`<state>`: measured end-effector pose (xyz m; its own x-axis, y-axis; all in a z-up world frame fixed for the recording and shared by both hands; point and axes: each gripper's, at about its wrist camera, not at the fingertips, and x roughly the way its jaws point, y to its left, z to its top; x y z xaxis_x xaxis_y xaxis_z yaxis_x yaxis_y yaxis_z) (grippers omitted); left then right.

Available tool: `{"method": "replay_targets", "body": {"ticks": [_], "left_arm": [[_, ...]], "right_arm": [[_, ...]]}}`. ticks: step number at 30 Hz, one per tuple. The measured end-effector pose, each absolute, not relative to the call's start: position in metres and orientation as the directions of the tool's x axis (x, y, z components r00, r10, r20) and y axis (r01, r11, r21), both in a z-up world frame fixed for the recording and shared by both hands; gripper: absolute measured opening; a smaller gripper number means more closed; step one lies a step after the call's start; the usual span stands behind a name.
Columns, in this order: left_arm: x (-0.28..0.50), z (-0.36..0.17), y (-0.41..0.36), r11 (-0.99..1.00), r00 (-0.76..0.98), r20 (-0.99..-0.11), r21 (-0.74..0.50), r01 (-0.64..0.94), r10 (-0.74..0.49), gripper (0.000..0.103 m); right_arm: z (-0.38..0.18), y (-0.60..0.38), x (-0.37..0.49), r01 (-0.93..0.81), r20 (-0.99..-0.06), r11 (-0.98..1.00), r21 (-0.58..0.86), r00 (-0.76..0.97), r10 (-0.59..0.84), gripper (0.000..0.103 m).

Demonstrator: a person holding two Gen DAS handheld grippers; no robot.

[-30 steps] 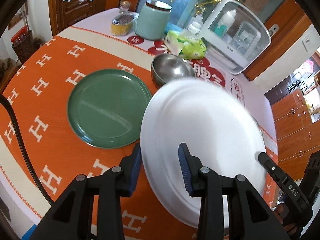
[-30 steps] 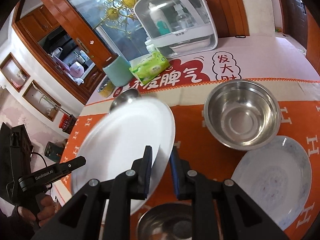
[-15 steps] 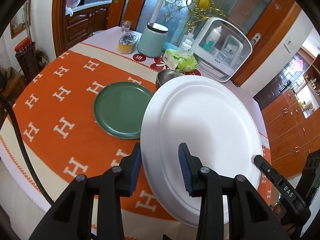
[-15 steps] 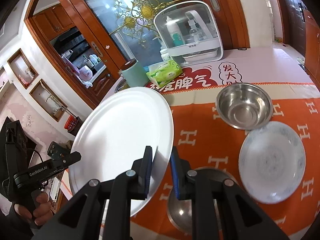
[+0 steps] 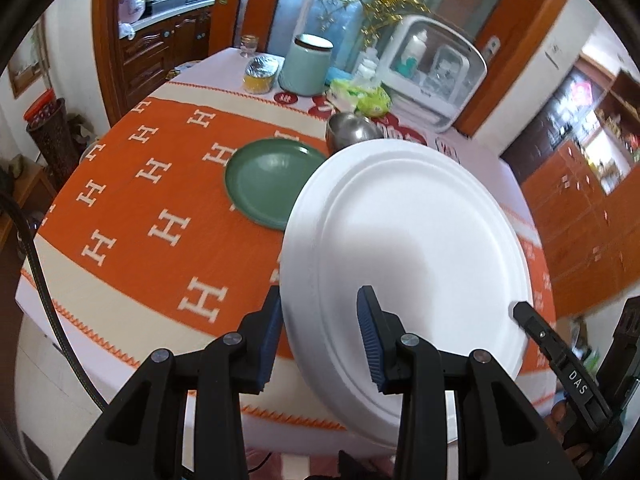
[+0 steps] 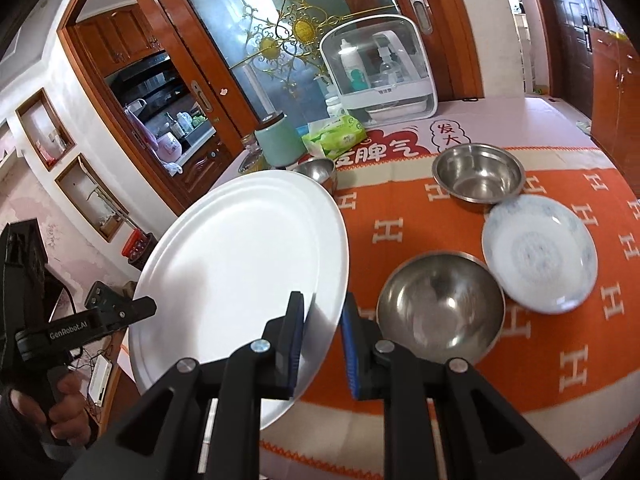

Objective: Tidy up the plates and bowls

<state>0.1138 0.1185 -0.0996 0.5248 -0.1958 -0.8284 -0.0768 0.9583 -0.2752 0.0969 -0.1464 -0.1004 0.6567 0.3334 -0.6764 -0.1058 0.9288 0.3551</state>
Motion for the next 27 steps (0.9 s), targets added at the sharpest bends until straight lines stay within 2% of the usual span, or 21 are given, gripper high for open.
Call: {"method": "replay_targets", "body": {"ticks": [14, 27], "left_arm": [[0.080, -0.136, 0.111, 0.983, 0.369, -0.915, -0.183, -0.014, -0.165, 0.035], [0.080, -0.193, 0.095, 0.989, 0.210, -0.967, -0.130, 0.070, -0.142, 0.035]], "right_arm": [[-0.140, -0.129, 0.050, -0.029, -0.765, 0.956, 0.290, 0.594, 0.250, 0.021], [-0.192, -0.127, 0.030, 0.071, -0.847, 0.974, 0.215, 0.511, 0.150, 0.023]]}}
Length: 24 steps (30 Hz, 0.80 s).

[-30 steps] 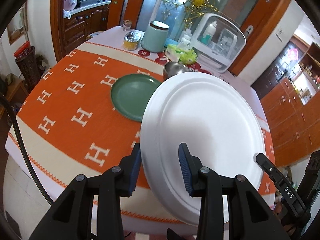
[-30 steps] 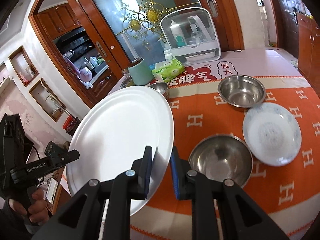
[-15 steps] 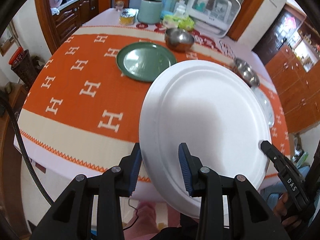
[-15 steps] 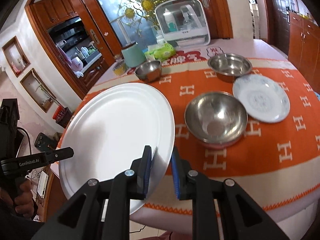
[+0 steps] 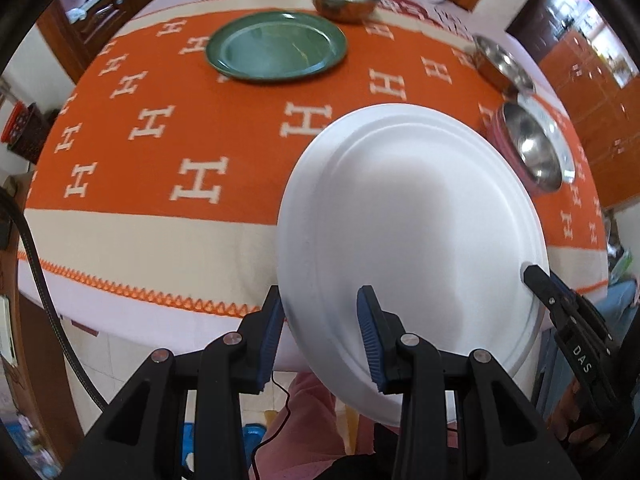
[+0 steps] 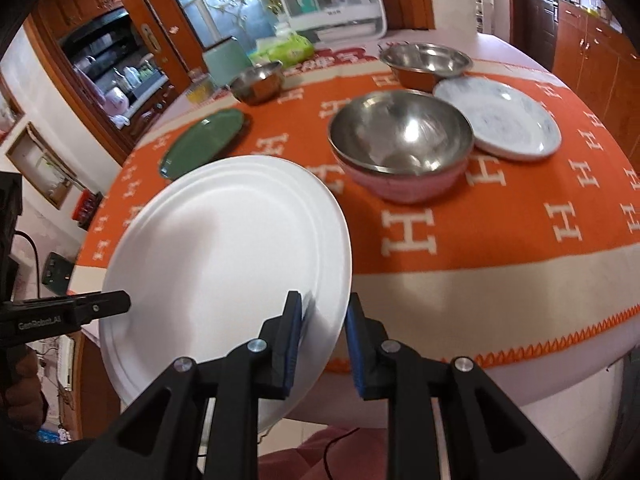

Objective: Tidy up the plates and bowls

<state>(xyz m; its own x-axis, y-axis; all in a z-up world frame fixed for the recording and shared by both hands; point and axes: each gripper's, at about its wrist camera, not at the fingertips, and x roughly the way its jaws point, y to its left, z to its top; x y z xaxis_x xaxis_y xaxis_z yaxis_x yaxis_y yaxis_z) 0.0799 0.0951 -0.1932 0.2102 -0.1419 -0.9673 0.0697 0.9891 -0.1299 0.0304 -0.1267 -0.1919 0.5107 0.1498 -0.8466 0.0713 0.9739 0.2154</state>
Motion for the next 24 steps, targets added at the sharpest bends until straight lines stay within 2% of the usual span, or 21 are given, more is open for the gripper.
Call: {"method": "replay_targets", "body": {"ticks": [16, 17, 21, 24], "left_arm": [[0.096, -0.232, 0.058, 0.980, 0.146, -0.982, -0.092, 0.177, -0.119, 0.035], [0.097, -0.233, 0.057, 0.980, 0.143, -0.983, -0.091, 0.178, -0.117, 0.036], [0.100, -0.238, 0.052, 0.979, 0.131, -0.985, -0.084, 0.187, -0.110, 0.037], [0.102, -0.240, 0.052, 0.979, 0.129, -0.986, -0.081, 0.185, -0.106, 0.046]], "right_arm": [[-0.219, -0.144, 0.039, 0.162, -0.871, 0.979, 0.121, 0.490, 0.027, 0.025], [-0.220, -0.144, 0.039, 0.167, -0.873, 0.979, 0.121, 0.486, 0.025, 0.026], [-0.219, -0.149, 0.037, 0.182, -0.867, 0.974, 0.133, 0.498, 0.026, 0.045], [-0.218, -0.153, 0.037, 0.197, -0.867, 0.972, 0.128, 0.499, 0.013, 0.046]]}}
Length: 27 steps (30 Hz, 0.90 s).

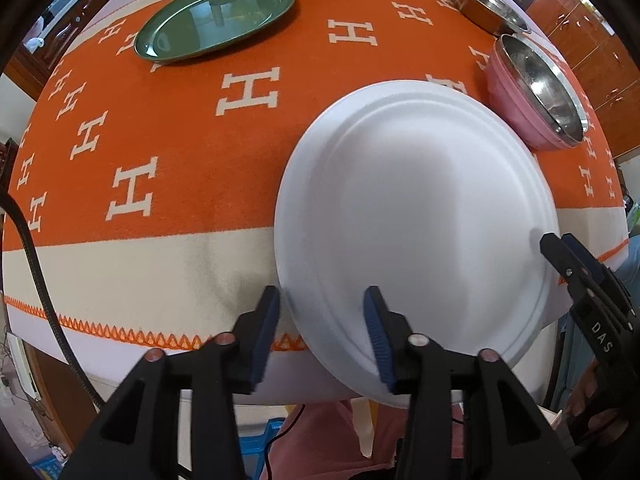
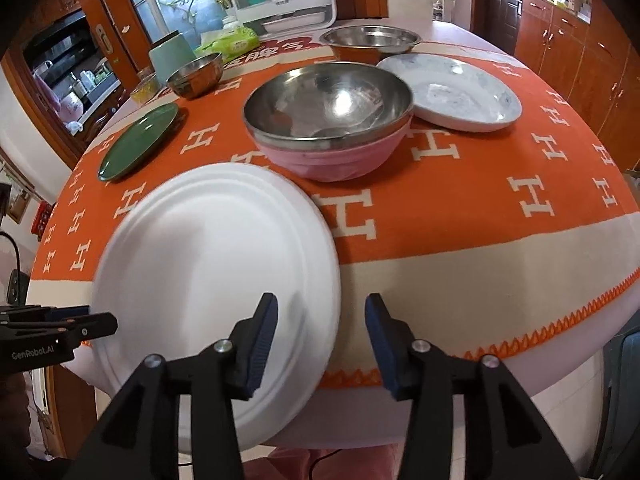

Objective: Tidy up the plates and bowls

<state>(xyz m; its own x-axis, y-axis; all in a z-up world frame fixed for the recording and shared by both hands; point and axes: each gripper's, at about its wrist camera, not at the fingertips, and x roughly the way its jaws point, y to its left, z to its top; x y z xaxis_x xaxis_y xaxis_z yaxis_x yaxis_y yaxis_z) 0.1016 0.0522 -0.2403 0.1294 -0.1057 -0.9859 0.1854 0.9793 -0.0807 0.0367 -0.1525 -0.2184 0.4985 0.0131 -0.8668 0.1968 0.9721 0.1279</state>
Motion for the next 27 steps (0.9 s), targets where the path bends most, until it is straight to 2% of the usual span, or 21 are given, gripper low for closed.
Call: {"method": "replay_targets", "body": {"ticks": [6, 7, 11, 15, 19, 27], "left_arm": [[0.105, -0.232, 0.056, 0.980, 0.166, -0.979, -0.091, 0.176, -0.121, 0.057], [0.105, -0.229, 0.056, 0.980, 0.176, -0.976, -0.096, 0.177, -0.127, 0.061], [0.101, -0.216, 0.055, 0.973, 0.200, -0.968, -0.108, 0.202, -0.149, 0.074], [0.104, -0.200, 0.043, 0.963, 0.226, -0.962, -0.091, 0.252, -0.150, 0.075], [0.108, -0.180, 0.027, 0.947, 0.273, -0.948, -0.072, 0.312, -0.162, 0.080], [0.109, -0.158, -0.021, 0.910, 0.294, -0.933, -0.074, 0.408, -0.208, 0.081]], "right_arm": [[-0.212, -0.160, 0.035, 0.223, -0.864, 0.966, 0.129, 0.504, -0.001, 0.047], [-0.211, -0.162, 0.035, 0.228, -0.863, 0.965, 0.130, 0.506, -0.003, 0.047], [-0.205, -0.168, 0.030, 0.250, -0.853, 0.957, 0.149, 0.521, -0.003, 0.055], [-0.199, -0.175, 0.025, 0.269, -0.844, 0.949, 0.164, 0.536, -0.006, 0.056], [-0.192, -0.185, 0.018, 0.290, -0.830, 0.939, 0.184, 0.558, -0.010, 0.058], [-0.180, -0.205, 0.005, 0.307, -0.812, 0.924, 0.227, 0.584, 0.005, 0.062]]}}
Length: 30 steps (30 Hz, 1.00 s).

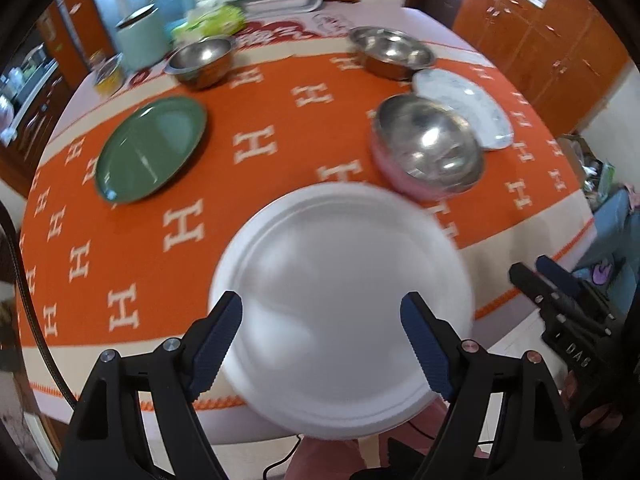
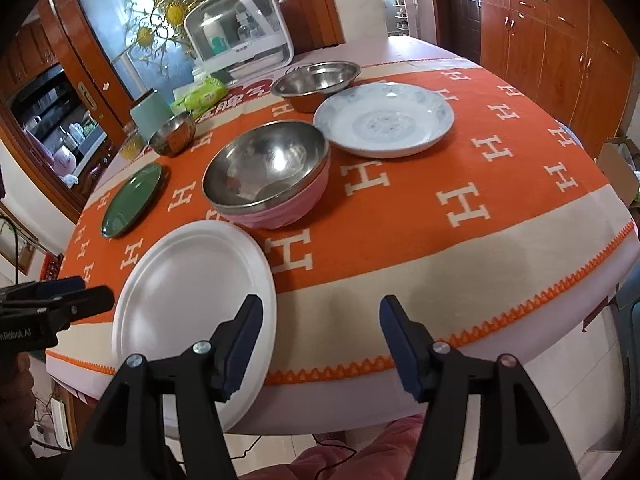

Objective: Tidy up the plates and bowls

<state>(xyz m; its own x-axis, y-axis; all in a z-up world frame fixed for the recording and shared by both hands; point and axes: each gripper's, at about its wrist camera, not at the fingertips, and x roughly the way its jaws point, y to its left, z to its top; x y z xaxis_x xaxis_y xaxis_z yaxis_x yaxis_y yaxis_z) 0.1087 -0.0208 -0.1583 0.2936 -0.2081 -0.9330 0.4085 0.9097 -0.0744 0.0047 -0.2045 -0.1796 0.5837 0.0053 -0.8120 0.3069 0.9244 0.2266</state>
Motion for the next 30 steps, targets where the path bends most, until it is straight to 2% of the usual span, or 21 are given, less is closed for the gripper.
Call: {"method": "replay_targets", "body": {"ticks": [5, 18, 30], "left_arm": [[0.111, -0.144, -0.055, 0.883, 0.303, -0.919, -0.092, 0.460, -0.253, 0.082], [0.134, -0.111, -0.129, 0.863, 0.320, -0.887, -0.149, 0.483, -0.332, 0.082], [0.167, -0.094, -0.194, 0.872, 0.363, -0.869, -0.139, 0.470, -0.335, 0.083]], "right_arm": [[-0.174, -0.222, 0.004, 0.302, -0.809, 0.923, 0.240, 0.588, 0.018, 0.068], [-0.149, -0.281, 0.018, 0.257, -0.798, 0.934, 0.248, 0.600, 0.047, 0.069], [-0.126, -0.356, 0.058, 0.195, -0.763, 0.947, 0.254, 0.643, 0.072, 0.069]]}}
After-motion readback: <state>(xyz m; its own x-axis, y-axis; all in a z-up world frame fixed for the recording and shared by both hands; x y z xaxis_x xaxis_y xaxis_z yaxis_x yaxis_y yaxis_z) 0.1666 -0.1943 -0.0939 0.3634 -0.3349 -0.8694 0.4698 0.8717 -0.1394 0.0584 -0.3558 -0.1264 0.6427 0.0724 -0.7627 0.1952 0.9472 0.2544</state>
